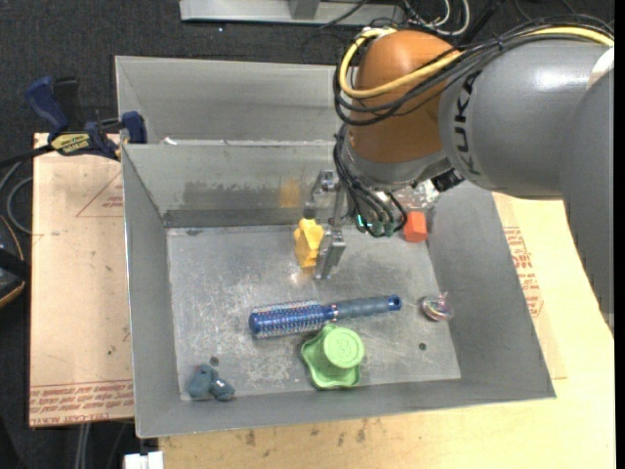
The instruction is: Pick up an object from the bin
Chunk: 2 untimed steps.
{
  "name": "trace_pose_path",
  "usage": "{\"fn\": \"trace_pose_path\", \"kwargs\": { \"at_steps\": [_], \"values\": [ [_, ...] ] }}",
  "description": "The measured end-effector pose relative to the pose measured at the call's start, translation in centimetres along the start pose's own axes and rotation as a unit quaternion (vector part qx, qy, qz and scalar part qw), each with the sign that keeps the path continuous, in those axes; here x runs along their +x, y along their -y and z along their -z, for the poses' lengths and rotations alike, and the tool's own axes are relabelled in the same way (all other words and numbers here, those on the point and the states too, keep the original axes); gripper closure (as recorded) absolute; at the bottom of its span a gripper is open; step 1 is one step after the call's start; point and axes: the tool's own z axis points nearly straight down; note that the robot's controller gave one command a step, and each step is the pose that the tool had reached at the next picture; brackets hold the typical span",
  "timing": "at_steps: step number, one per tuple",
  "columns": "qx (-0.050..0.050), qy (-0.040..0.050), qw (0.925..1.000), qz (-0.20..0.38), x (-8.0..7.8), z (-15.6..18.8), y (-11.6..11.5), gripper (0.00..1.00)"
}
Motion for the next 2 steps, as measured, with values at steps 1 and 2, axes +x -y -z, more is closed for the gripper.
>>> {"fn": "trace_pose_path", "kwargs": {
  "at_steps": [1, 2],
  "values": [
    [0.0, 0.0086, 0.9999, 0.01, -0.2, -9.8, 5.4, 0.0],
    [0.001, 0.0165, 0.9981, 0.059, 3.7, -10.3, 1.0, 0.0]
  ]
}}
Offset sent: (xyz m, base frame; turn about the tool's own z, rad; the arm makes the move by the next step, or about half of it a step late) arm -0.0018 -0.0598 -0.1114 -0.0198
